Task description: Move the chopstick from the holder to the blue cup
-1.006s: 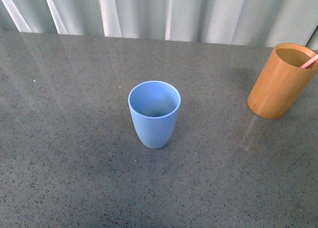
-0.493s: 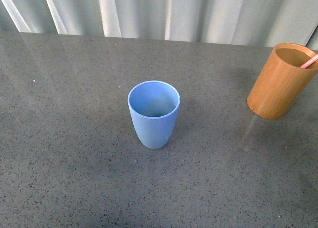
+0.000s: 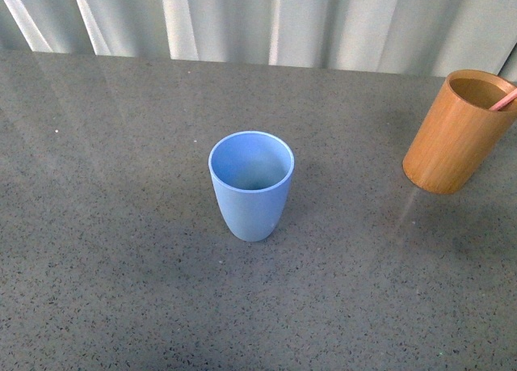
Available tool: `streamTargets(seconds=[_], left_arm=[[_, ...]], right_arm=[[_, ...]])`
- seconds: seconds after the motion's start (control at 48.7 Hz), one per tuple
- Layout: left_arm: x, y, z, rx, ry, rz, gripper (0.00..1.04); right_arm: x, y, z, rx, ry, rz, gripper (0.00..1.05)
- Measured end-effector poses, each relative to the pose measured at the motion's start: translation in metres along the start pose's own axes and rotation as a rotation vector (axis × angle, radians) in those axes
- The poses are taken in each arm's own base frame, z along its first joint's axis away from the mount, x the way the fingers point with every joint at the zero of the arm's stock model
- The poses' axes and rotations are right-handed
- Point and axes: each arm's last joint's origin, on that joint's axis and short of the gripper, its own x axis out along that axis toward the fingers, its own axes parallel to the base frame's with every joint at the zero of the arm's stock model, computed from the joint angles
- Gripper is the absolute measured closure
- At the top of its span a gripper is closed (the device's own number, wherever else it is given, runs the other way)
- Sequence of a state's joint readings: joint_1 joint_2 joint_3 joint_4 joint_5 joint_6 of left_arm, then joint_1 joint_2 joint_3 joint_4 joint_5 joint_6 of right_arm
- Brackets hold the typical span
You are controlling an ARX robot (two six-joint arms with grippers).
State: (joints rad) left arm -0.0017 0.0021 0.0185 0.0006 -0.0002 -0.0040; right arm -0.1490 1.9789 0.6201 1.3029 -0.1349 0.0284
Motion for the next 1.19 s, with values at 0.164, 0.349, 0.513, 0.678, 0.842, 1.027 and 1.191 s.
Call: streamTargets(seconds=[0.164, 0.349, 0.513, 0.678, 0.842, 1.027, 1.191], left_arm=[[0.0, 0.0, 0.0, 0.0, 0.0, 0.0, 0.07], [0.0, 0.0, 0.0, 0.0, 0.0, 0.0, 0.07], [0.0, 0.0, 0.0, 0.0, 0.0, 0.0, 0.07], [0.0, 0.0, 0.0, 0.0, 0.0, 0.0, 0.07], [0.0, 0.0, 0.0, 0.0, 0.0, 0.0, 0.07], [0.0, 0.0, 0.0, 0.0, 0.0, 0.0, 0.07], [0.0, 0.0, 0.0, 0.0, 0.0, 0.0, 0.07]], right_arm=[[0.005, 0.002, 0.003, 0.002, -0.007, 0.0, 0.1], [0.013, 0.006, -0.003, 0.007, 0.007, -0.001, 0.1], [0.018, 0.012, -0.009, 0.011, 0.022, 0.001, 0.1], [0.021, 0.017, -0.009, 0.012, 0.018, 0.011, 0.1], [0.026, 0.023, -0.005, 0.016, 0.001, 0.026, 0.28], [0.027, 0.028, -0.005, 0.023, 0.007, 0.04, 0.65], [0.024, 0.037, -0.006, 0.021, -0.005, 0.079, 0.97]])
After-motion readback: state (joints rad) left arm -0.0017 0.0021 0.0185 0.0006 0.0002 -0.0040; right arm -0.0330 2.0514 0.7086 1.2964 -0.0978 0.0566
